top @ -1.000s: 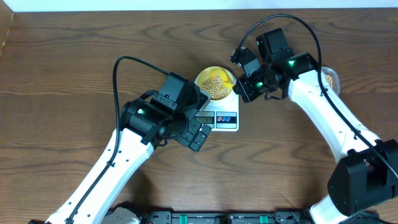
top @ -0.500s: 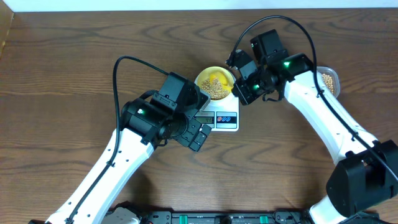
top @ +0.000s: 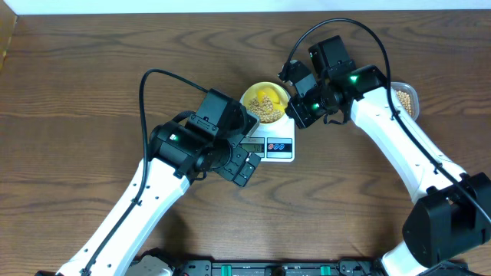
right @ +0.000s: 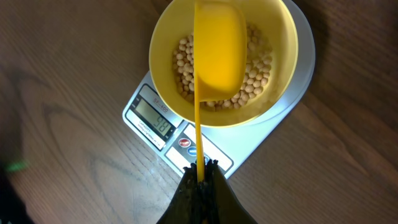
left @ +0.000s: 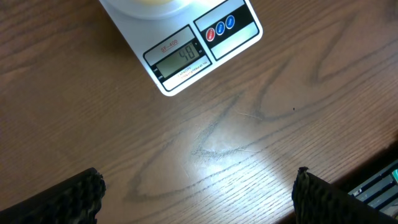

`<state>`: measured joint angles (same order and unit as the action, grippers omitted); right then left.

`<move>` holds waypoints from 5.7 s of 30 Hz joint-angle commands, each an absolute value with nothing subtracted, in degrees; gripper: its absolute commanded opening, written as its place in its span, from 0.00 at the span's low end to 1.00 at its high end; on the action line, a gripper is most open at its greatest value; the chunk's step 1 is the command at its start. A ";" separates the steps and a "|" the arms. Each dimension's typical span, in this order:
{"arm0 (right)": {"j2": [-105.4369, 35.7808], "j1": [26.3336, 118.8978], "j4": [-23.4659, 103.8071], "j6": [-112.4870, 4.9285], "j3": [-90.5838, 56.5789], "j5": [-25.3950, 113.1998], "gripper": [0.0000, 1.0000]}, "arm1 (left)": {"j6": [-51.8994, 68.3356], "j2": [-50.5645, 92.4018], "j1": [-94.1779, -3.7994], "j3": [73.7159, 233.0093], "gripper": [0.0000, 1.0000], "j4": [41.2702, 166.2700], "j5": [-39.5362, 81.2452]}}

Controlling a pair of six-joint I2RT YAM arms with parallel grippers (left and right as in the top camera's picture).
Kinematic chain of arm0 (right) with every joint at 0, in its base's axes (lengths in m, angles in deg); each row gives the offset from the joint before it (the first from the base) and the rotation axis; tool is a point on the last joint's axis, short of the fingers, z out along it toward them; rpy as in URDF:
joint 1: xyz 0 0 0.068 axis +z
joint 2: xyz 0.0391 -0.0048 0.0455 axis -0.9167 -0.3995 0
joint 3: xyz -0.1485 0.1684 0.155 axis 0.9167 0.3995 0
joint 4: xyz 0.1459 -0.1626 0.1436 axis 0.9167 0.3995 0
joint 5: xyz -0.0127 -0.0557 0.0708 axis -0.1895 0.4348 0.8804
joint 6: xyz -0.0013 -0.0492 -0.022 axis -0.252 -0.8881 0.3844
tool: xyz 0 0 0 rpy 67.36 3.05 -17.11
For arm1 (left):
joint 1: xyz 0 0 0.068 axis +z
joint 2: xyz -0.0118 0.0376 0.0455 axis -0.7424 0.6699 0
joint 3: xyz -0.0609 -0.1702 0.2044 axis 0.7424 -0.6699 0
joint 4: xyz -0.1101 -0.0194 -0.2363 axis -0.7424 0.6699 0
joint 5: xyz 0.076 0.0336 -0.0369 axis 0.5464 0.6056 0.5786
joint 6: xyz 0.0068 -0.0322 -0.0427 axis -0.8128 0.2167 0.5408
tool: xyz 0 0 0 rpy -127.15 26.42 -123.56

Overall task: Scoop item into bowl and weigh 50g on scale
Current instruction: 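Shake the scoop gently over the bowl to add a few more beans, then carry the yellow scoop with the right gripper back to the soybean tub, then lower the scoop into the soybean tub and drag it to refill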

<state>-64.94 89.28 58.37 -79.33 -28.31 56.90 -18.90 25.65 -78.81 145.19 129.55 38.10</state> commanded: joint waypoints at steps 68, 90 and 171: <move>-65.20 52.26 55.00 -67.13 -29.82 94.99 0.01 | -19.00 25.19 -78.88 145.93 0.98 129.68 38.25; -65.18 45.44 59.92 -66.39 -29.82 98.36 0.01 | -19.00 25.19 -78.88 145.93 0.98 129.68 38.25; -65.18 53.61 80.64 -61.82 -38.80 47.48 0.01 | -19.00 25.19 -78.88 145.93 0.98 129.68 38.25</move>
<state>-64.94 52.96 79.90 -62.63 -37.27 50.56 -18.90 25.65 -78.81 145.19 129.55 38.10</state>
